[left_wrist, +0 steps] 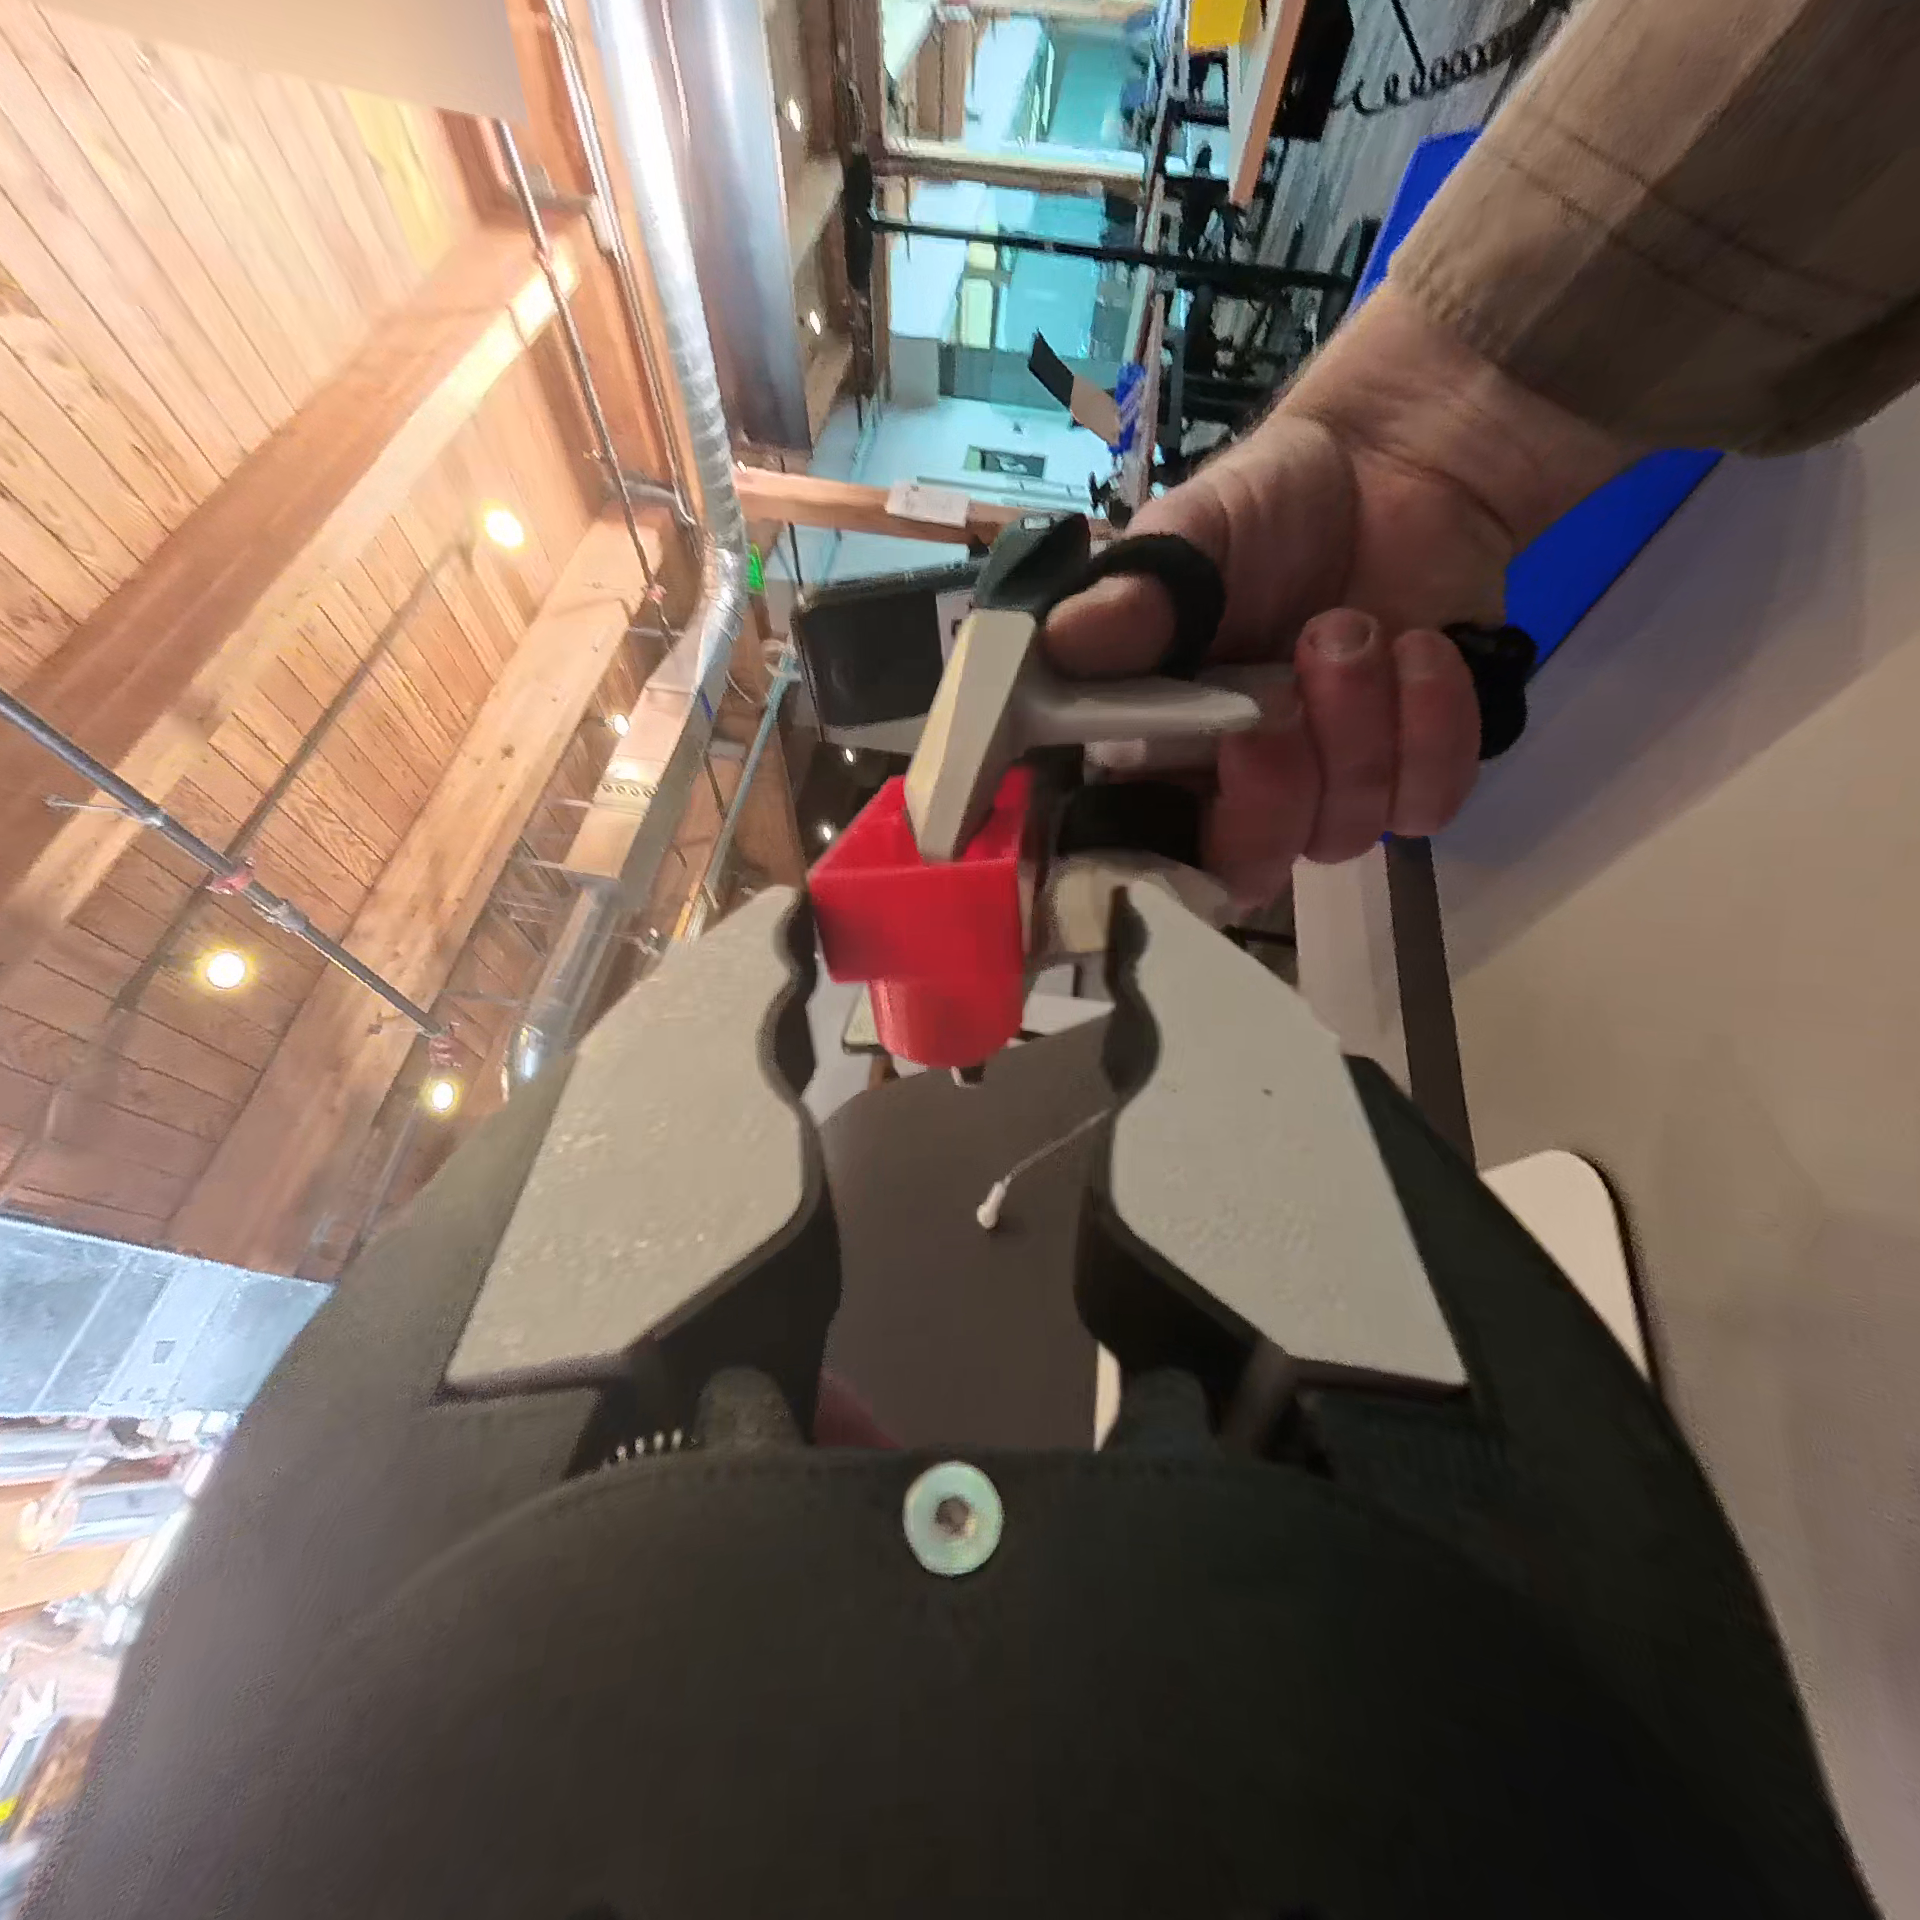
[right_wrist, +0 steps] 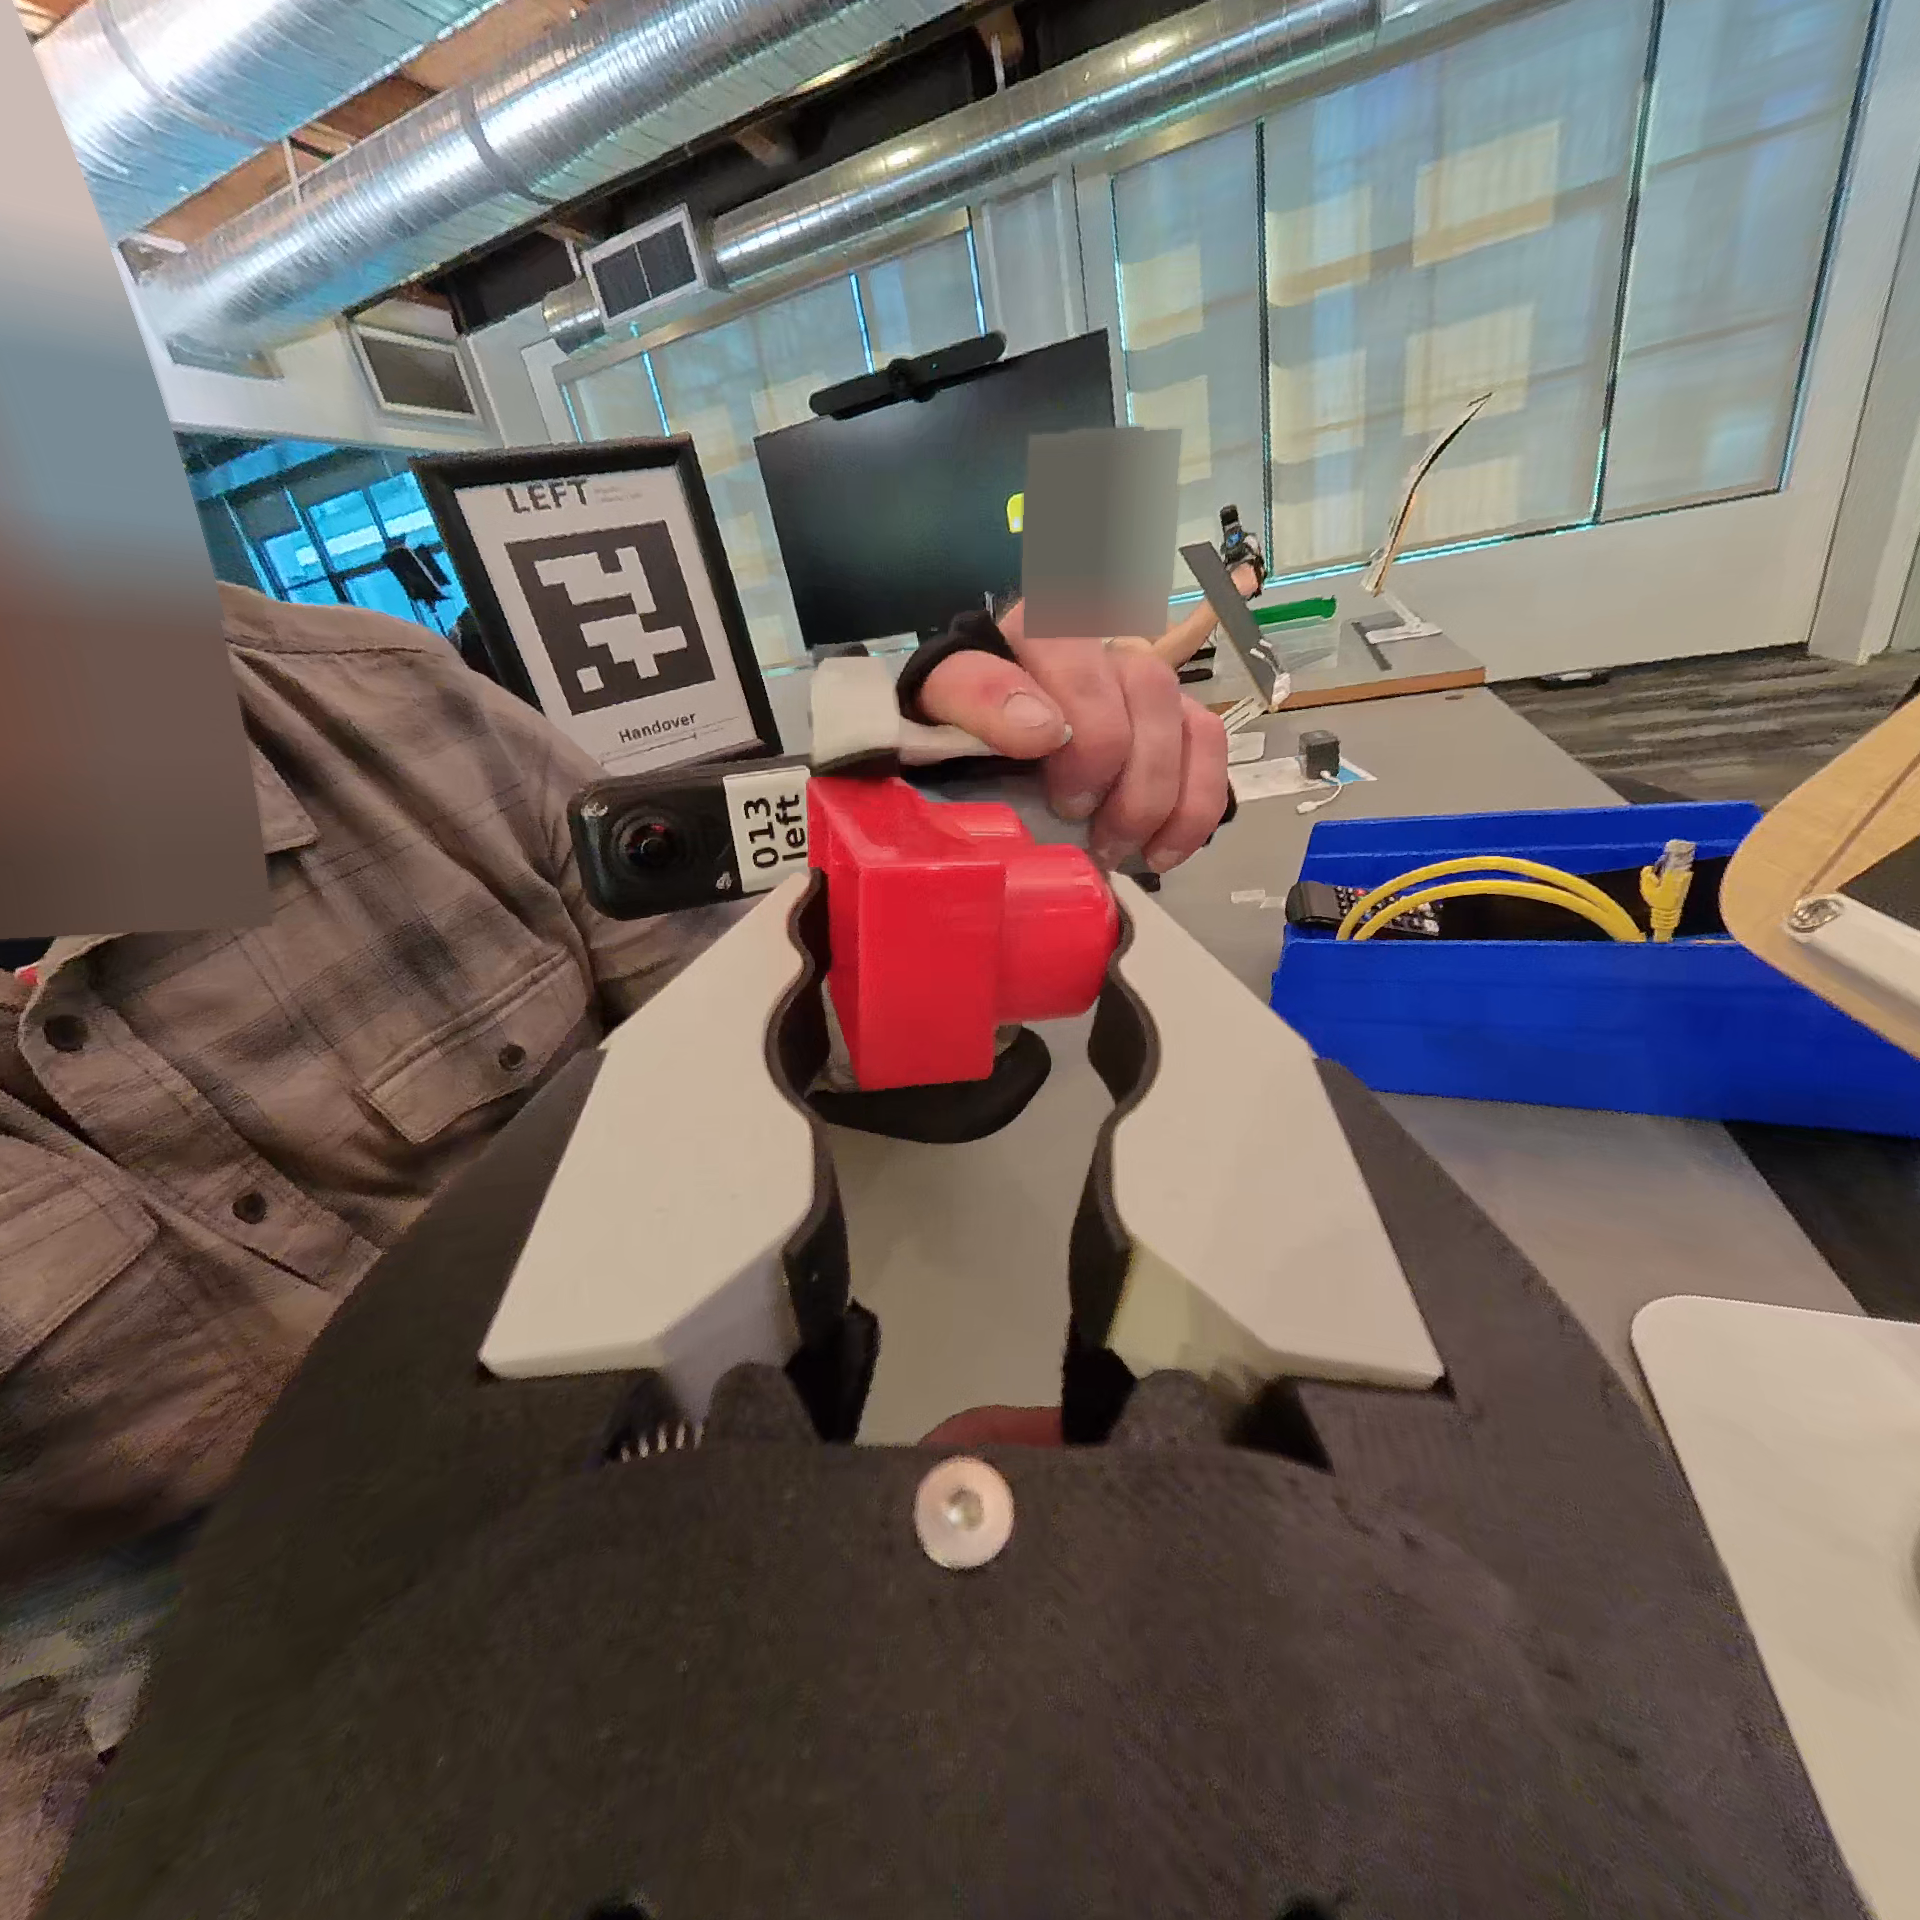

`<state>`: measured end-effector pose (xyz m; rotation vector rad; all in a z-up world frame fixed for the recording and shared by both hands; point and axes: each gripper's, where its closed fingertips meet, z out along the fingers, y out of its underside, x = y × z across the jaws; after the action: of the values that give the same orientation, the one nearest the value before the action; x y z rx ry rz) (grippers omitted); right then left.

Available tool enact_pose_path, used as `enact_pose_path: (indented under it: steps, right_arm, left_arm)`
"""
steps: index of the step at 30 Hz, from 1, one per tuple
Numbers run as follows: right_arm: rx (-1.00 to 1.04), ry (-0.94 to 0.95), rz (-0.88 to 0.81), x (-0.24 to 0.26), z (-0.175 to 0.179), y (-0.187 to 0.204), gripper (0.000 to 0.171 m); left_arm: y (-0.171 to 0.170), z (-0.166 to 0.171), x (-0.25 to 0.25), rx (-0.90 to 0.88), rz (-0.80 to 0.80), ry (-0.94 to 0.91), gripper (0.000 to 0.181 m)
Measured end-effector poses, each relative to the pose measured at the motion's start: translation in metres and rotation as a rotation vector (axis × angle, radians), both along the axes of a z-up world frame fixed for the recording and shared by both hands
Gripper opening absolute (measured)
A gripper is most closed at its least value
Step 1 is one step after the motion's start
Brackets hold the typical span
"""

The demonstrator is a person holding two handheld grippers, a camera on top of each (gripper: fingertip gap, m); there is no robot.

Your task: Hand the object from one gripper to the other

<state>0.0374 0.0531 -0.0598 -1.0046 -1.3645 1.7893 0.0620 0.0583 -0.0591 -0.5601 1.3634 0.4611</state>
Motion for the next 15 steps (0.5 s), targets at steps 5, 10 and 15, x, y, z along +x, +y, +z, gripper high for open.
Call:
enact_pose_path:
  steps: [5,10,15]
  right_arm:
    - [0.061,-0.038,-0.031,0.009,-0.009,0.003,0.047]
    - [0.180,-0.202,0.046,0.016,-0.044,-0.016,0.047]
    - [0.255,-0.350,0.214,0.011,-0.077,-0.049,0.047]
  left_arm:
    - [-0.002,0.000,-0.003,-0.218,-0.059,-0.066,0.080]
    - [-0.022,-0.013,-0.009,-0.447,-0.135,0.026,0.072]
    - [-0.047,-0.048,-0.002,-0.663,-0.162,0.202,0.083]
